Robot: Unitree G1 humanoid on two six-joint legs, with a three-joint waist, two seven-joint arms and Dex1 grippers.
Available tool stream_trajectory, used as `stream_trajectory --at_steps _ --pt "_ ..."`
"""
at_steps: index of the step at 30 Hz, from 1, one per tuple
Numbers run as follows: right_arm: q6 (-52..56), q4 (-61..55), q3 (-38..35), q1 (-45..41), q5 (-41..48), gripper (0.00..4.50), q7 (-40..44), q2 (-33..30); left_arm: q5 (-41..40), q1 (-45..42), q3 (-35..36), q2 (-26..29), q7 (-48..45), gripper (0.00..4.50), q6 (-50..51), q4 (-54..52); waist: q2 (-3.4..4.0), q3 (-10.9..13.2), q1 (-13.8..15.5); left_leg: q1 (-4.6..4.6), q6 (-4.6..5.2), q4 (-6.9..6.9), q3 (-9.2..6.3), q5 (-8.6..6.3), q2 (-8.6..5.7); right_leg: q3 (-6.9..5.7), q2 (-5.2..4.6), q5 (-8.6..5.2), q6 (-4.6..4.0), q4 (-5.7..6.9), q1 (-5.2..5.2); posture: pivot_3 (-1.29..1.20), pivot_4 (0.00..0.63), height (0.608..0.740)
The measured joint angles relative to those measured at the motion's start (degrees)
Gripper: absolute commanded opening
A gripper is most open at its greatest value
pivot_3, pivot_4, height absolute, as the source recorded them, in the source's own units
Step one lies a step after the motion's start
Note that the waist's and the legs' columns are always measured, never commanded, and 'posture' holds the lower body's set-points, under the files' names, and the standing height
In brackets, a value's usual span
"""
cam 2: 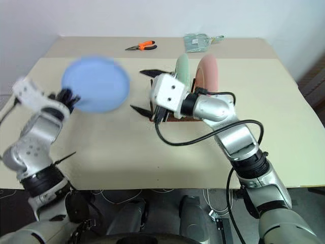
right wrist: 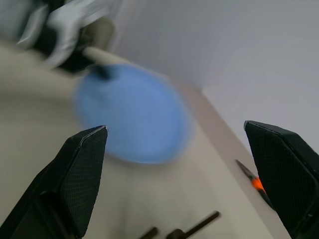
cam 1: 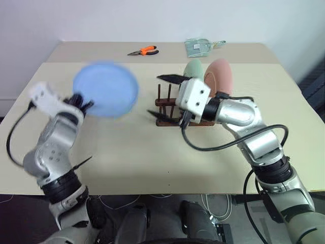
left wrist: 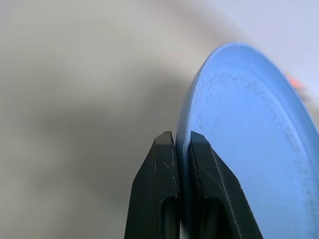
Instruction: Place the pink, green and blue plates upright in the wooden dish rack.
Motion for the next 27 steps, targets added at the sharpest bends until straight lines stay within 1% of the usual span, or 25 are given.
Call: stream_trajectory --at_steps 3,6,7,8,9,12,15,16,19,21,22,23,24,25,27 --pt "-5.6 2.2 2.9 -0.4 -5.9 4.50 0.7 0.0 -0.3 -4.0 -5.9 2.2 -2.9 0.11 -0.6 -2.1 0.02 0.0 -0.6 0.09 0.00 -0.10 0.09 0.00 0.03 0.04 0.01 0.00 0.01 0.04 -0.05 0.00 0.150 0.740" --pt "-11.1 8.5 5.4 -3.8 -12.7 4.50 -0.1 1.8 -0.5 -6.3 -9.9 4.3 -5.0 0.11 -0.3 -3.1 0.04 0.0 -0.9 0.07 -0.04 -0.12 0.12 0.02 0.08 0.08 0.08 0.01 -0.01 0.12 -0.15 0.00 0.150 0.740" --pt "-12.9 10.8 6.0 -5.5 -15.1 3.97 -1.0 2.8 -0.8 -7.1 -10.7 4.5 -5.5 0.00 -0.2 -3.4 0.04 0.0 -0.9 0.07 -0.04 -0.12 0.12 0.03 0.08 0.10 0.08 0.01 -0.01 0.14 -0.16 0.00 0.150 0.740" --pt "-14.8 13.1 6.6 -6.9 -17.5 3.67 -1.9 3.7 -1.4 -7.6 -11.1 4.5 -5.8 0.00 0.0 -3.6 0.04 0.0 -0.8 0.07 -0.04 -0.12 0.11 0.03 0.08 0.10 0.08 0.01 -0.02 0.14 -0.16 0.00 0.150 0.740" --pt "-16.2 14.8 7.0 -7.8 -19.2 3.25 -2.6 4.2 -1.8 -7.8 -11.3 4.5 -6.0 0.00 0.0 -3.8 0.03 0.0 -0.6 0.06 -0.04 -0.11 0.10 0.02 0.08 0.10 0.08 0.01 -0.02 0.13 -0.16 0.00 0.150 0.740" --pt "-19.5 19.3 7.4 -8.2 -23.2 1.74 -3.7 5.2 -2.5 -7.7 -11.5 4.7 -6.0 0.00 0.3 -4.3 0.01 0.0 -0.2 -0.01 -0.05 -0.06 0.06 0.03 0.04 0.10 0.07 0.01 -0.02 0.10 -0.14 0.00 0.150 0.740" --pt "-21.2 20.7 7.6 -8.1 -25.3 0.14 -3.9 5.6 -2.9 -6.8 -11.7 4.7 -5.9 0.00 1.0 -5.5 0.01 0.0 -0.2 -0.01 -0.05 -0.05 0.06 0.03 0.03 0.11 0.07 0.01 -0.02 0.08 -0.14 0.00 0.150 0.740" --pt "-21.9 20.7 7.4 -8.1 -25.8 0.05 -4.2 5.7 -2.9 -6.3 -11.4 4.9 -5.6 0.00 1.2 -5.5 0.01 0.0 -0.3 0.01 -0.05 -0.08 0.05 0.03 0.04 0.11 0.08 0.01 -0.02 0.09 -0.14 0.00 0.150 0.740" --pt "-22.8 20.6 7.2 -7.7 -26.8 0.00 -4.4 6.1 -5.5 -5.9 -9.5 3.3 -5.5 1.03 0.9 -5.7 0.02 0.0 -0.3 0.02 -0.06 -0.08 0.02 0.04 0.05 0.11 0.10 0.01 -0.03 0.12 -0.14 0.00 0.150 0.740" --pt "-23.3 20.2 7.0 -7.7 -27.5 0.00 -5.0 6.6 -8.0 -6.3 -7.7 1.0 -4.4 2.15 -0.8 -5.7 0.01 0.0 -0.3 0.02 -0.06 -0.08 0.01 0.04 0.05 0.10 0.10 0.01 -0.03 0.12 -0.13 0.00 0.150 0.740" --pt "-23.2 20.2 6.9 -7.7 -27.6 0.00 -5.0 6.7 -9.1 -7.2 -6.2 -0.2 -3.3 2.50 -2.4 -5.6 -0.03 0.0 -0.3 0.00 -0.08 -0.07 -0.01 0.05 0.05 0.09 0.10 0.01 -0.03 0.11 -0.14 0.00 0.150 0.740" --pt "-23.2 20.2 6.7 -7.6 -27.3 0.00 -5.0 7.3 -10.9 -9.8 -3.2 -2.0 -0.8 3.04 -5.6 -4.2 -0.08 0.1 -0.2 -0.01 -0.10 -0.06 -0.03 0.06 0.05 0.08 0.10 0.02 -0.04 0.12 -0.14 0.00 0.150 0.740" --pt "-23.1 20.0 6.3 -7.5 -26.6 0.00 -5.0 8.2 -11.6 -12.5 0.2 -2.3 1.5 3.04 -8.9 -2.9 -0.10 0.1 -0.3 0.02 -0.13 -0.10 -0.03 0.08 0.08 0.07 0.13 0.05 -0.07 0.07 -0.15 0.00 0.150 0.740" --pt "-22.9 19.1 5.5 -7.2 -24.9 0.00 -5.0 9.5 -11.6 -14.6 3.2 -1.4 3.5 3.04 -12.4 -1.5 -0.08 0.1 -0.6 0.08 -0.13 -0.15 0.02 0.08 0.10 0.11 0.15 0.05 -0.09 0.06 -0.14 0.00 0.150 0.740" --pt "-22.0 17.4 3.7 -6.7 -22.1 0.00 -4.9 10.9 -9.7 -13.8 4.9 1.9 4.0 3.04 -16.0 -0.5 0.00 0.0 -0.7 0.15 -0.27 -0.22 0.06 0.15 0.11 0.15 0.16 0.05 -0.08 0.10 -0.14 0.00 0.150 0.740"
